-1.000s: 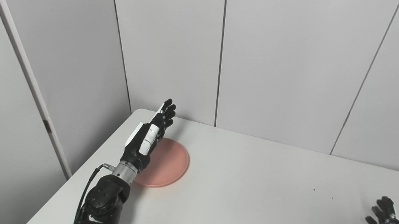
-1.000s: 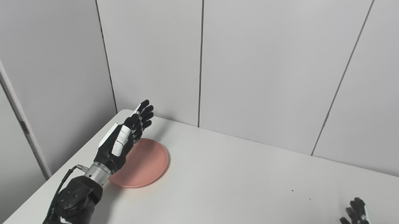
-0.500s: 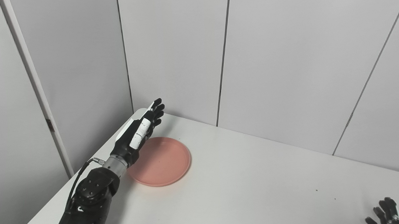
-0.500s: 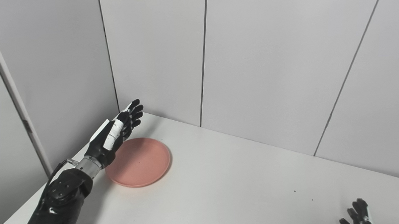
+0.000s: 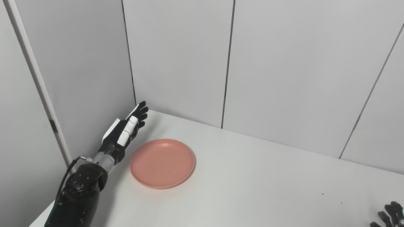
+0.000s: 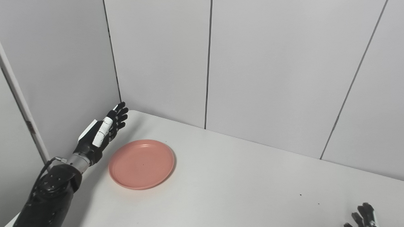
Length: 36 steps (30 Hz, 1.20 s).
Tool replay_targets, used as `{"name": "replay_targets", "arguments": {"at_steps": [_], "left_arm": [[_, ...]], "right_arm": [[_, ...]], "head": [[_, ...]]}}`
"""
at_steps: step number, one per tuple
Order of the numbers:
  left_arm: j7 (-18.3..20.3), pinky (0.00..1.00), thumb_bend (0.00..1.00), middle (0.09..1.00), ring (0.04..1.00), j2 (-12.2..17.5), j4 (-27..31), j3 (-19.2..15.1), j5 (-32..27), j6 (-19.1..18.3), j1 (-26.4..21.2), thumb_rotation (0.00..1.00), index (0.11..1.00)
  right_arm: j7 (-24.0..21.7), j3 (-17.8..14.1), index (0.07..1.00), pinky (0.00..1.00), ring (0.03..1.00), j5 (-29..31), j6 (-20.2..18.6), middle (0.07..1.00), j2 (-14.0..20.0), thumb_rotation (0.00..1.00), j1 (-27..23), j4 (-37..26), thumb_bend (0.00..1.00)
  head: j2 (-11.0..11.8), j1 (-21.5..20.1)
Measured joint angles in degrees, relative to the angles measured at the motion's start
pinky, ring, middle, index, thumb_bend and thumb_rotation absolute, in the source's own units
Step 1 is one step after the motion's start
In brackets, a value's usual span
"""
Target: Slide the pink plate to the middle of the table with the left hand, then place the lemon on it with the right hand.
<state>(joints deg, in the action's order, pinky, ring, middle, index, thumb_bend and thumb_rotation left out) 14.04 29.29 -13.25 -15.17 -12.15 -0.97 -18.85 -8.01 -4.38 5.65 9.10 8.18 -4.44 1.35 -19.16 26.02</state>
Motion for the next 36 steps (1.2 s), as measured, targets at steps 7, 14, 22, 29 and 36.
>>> {"name": "replay_targets", "arguments": {"at_steps": [7, 14, 22, 29, 36], "left_arm": [[0.1, 1.00, 0.82, 0.992, 0.998, 1.0, -5.5, -0.2, 0.8, 3.8, -1.3, 1.00, 1.000], [0.0, 1.00, 0.82, 0.973, 0.980, 2.1, -11.3, 0.0, 1.9, 6.9, -3.2, 1.00, 0.985], [-0.2, 1.00, 0.87, 0.972, 0.984, 2.2, -16.3, 0.5, 2.8, 8.3, -5.1, 1.00, 0.975], [-0.1, 1.00, 0.83, 0.972, 0.988, 2.0, -18.3, 1.0, 2.7, 8.7, -5.2, 1.00, 0.976], [-0.7, 1.00, 0.75, 0.974, 0.995, 0.7, -20.4, 1.5, 2.7, 10.6, -5.2, 1.00, 0.981]], "right_arm": [[-0.1, 0.0, 0.990, 0.88, 0.965, 0.2, 0.0, 0.984, 0.1, 0.97, 0.1, 0.0, 0.79], [-0.2, 0.0, 0.976, 0.86, 0.948, 0.1, 0.0, 0.971, 0.4, 0.97, 0.2, 0.0, 0.80], [-0.4, -0.1, 0.970, 0.88, 0.943, 0.5, 0.0, 0.965, 0.8, 0.96, 0.2, 0.0, 0.79], [-0.3, -0.4, 0.950, 0.86, 0.927, 0.8, 0.0, 0.946, 1.4, 0.96, 0.4, 0.0, 0.78], [-0.2, -0.7, 0.952, 0.87, 0.926, 0.5, 0.0, 0.944, 1.9, 0.96, 0.8, -0.1, 0.81]], "head": [[-0.2, 0.9], [-0.1, 1.2], [-0.4, 2.3], [-1.1, 2.9], [-1.5, 3.7]]}}
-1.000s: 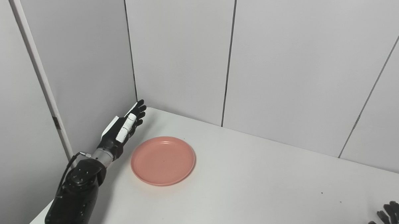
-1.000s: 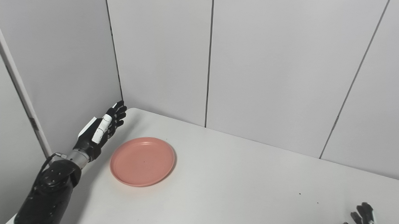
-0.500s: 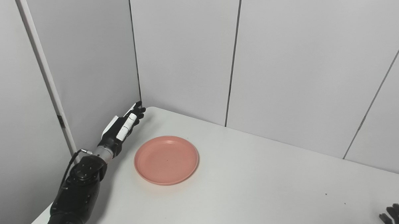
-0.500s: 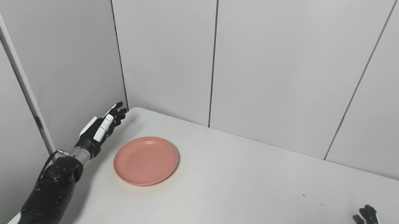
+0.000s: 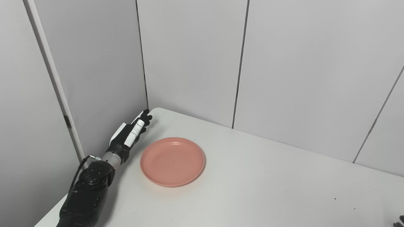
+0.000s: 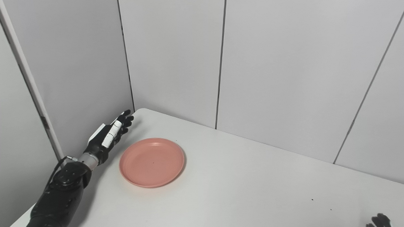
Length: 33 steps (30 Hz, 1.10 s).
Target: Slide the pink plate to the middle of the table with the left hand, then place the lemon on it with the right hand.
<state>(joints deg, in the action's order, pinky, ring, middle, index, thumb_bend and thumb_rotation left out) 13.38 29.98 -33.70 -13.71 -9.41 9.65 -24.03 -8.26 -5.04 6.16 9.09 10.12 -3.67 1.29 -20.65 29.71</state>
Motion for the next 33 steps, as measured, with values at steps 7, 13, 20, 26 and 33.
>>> {"name": "replay_targets", "arguments": {"at_steps": [7, 13, 20, 26, 33], "left_arm": [[-0.7, 1.00, 0.83, 0.990, 0.993, -0.8, -3.1, 0.5, 0.8, 1.4, -0.3, 1.00, 0.981], [-0.5, 0.98, 0.85, 0.976, 0.986, -0.9, -3.6, 0.4, -0.3, 1.5, -0.4, 1.00, 0.956], [-0.3, 1.00, 0.82, 0.982, 0.992, -1.1, -7.2, 0.6, -0.3, 5.3, -0.7, 1.00, 0.977], [0.6, 0.97, 0.85, 0.965, 0.960, -1.1, -10.4, 0.8, -0.4, 9.3, -1.3, 1.00, 0.958], [1.3, 0.93, 0.84, 0.937, 0.931, -1.6, -10.3, 0.4, -2.8, 9.6, -1.3, 1.00, 0.938]], "right_arm": [[0.0, -0.1, 0.943, 0.84, 0.915, -0.1, 0.0, 0.936, 0.0, 0.98, 0.1, 0.0, 0.80], [0.0, -0.1, 0.939, 0.83, 0.909, -0.4, 0.0, 0.931, 0.1, 0.98, 0.2, -0.2, 0.79], [-0.1, -0.3, 0.932, 0.82, 0.899, 0.0, 0.0, 0.921, 0.2, 0.97, 0.6, -0.4, 0.76], [0.0, -0.3, 0.930, 0.81, 0.897, -0.1, 0.0, 0.922, 0.2, 0.98, 0.9, -0.8, 0.77], [0.2, -0.3, 0.924, 0.79, 0.891, -0.4, 0.0, 0.919, 0.2, 0.97, 0.9, -0.9, 0.77]], "head": [[0.0, 0.1], [-0.3, 0.1], [-0.5, 0.1], [-0.6, -0.1], [-0.6, -0.4]]}}
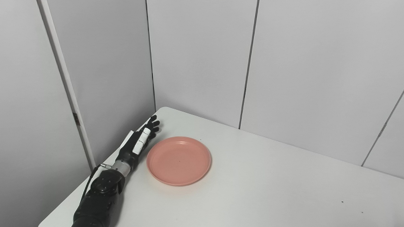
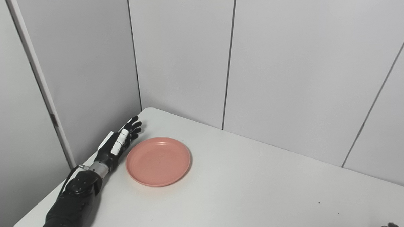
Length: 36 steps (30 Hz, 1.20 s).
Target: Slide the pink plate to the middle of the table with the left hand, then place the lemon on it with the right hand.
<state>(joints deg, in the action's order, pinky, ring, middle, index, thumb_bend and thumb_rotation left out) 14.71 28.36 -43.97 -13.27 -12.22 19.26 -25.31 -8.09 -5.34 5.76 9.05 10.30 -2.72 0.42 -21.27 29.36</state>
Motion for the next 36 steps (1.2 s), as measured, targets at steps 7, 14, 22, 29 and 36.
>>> {"name": "replay_targets", "arguments": {"at_steps": [7, 14, 22, 29, 36], "left_arm": [[1.6, 0.91, 0.86, 0.935, 0.922, -1.6, 3.0, 0.1, -1.0, -1.0, 0.7, 1.00, 0.935], [1.6, 0.92, 0.82, 0.945, 0.932, -2.8, 7.2, 0.8, -0.9, -2.9, 2.3, 1.00, 0.954], [2.1, 0.99, 0.86, 0.965, 0.969, -3.7, 9.0, 2.2, -0.8, -3.9, 2.6, 1.00, 0.963], [4.1, 0.98, 0.84, 0.959, 0.963, -4.0, 8.6, 2.0, -2.5, -4.1, 2.5, 1.00, 0.949], [5.2, 0.98, 0.83, 0.966, 0.964, -6.1, 9.8, 1.1, -4.4, -5.0, 2.5, 1.00, 0.954]], "right_arm": [[0.0, 0.0, 0.916, 0.77, 0.890, 0.3, 0.0, 0.919, -0.1, 0.95, 0.1, -0.1, 0.77], [-0.1, 0.0, 0.919, 0.78, 0.902, 0.4, 0.0, 0.926, -0.1, 0.94, 0.1, -0.2, 0.78], [0.0, 0.1, 0.927, 0.79, 0.911, 0.9, -0.2, 0.934, -0.6, 0.94, 0.6, -1.1, 0.79], [0.2, 0.5, 0.948, 0.85, 0.938, 0.0, -0.2, 0.956, -1.3, 0.96, 1.2, -2.1, 0.77], [0.2, 1.0, 0.999, 0.97, 0.997, -0.4, -0.6, 0.999, -2.2, 0.97, 1.3, -2.4, 0.77]], "head": [[-0.4, -0.7], [-0.4, -0.7], [-0.7, -1.5], [-1.5, -4.6], [-2.2, -7.9]]}}
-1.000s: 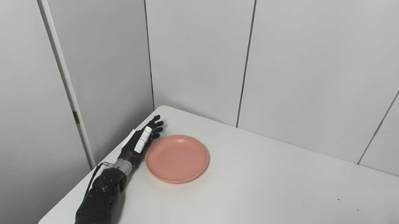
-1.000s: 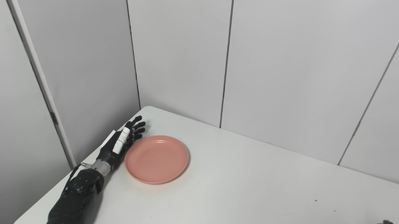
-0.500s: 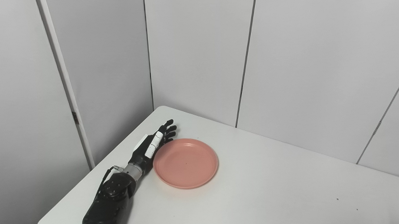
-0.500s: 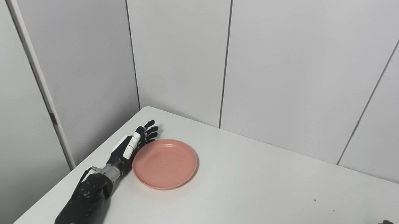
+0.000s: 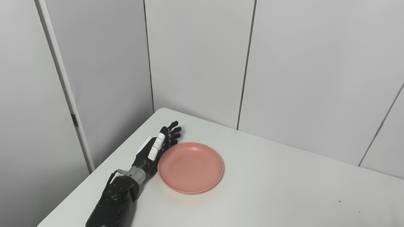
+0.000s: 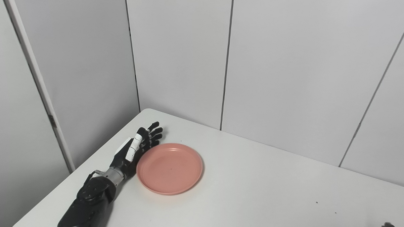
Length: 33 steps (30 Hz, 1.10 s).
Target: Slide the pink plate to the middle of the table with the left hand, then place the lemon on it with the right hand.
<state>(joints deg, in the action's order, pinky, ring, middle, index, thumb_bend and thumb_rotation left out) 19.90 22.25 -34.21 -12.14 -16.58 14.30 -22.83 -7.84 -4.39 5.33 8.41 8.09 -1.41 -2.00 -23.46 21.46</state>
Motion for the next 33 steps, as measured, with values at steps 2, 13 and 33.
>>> {"name": "replay_targets", "arguments": {"at_steps": [2, 13, 33], "left_arm": [[-0.1, 0.98, 0.83, 0.973, 0.970, -1.2, 1.5, 0.1, -0.4, -0.8, 0.2, 1.00, 0.960], [-0.4, 1.00, 0.85, 0.982, 0.985, -7.6, 10.1, 2.0, -0.7, -5.8, 2.1, 1.00, 0.983], [-1.5, 1.00, 0.82, 0.993, 1.000, -12.9, 17.7, 5.9, -0.4, -13.3, 5.1, 1.00, 0.994]], "right_arm": [[0.0, 0.2, 1.000, 0.99, 1.000, -0.2, 0.0, 1.000, -0.1, 0.98, 0.0, -0.1, 0.74], [0.0, 1.7, 1.000, 1.00, 1.000, 0.0, -5.0, 1.000, -1.8, 1.00, 1.1, -3.6, 0.50], [1.0, 2.3, 1.000, 1.00, 1.000, 0.0, -5.6, 1.000, -2.5, 1.00, 1.0, -2.4, 0.48]], "head": [[-0.1, -0.9], [-1.5, -6.9], [-5.5, -16.2]]}}
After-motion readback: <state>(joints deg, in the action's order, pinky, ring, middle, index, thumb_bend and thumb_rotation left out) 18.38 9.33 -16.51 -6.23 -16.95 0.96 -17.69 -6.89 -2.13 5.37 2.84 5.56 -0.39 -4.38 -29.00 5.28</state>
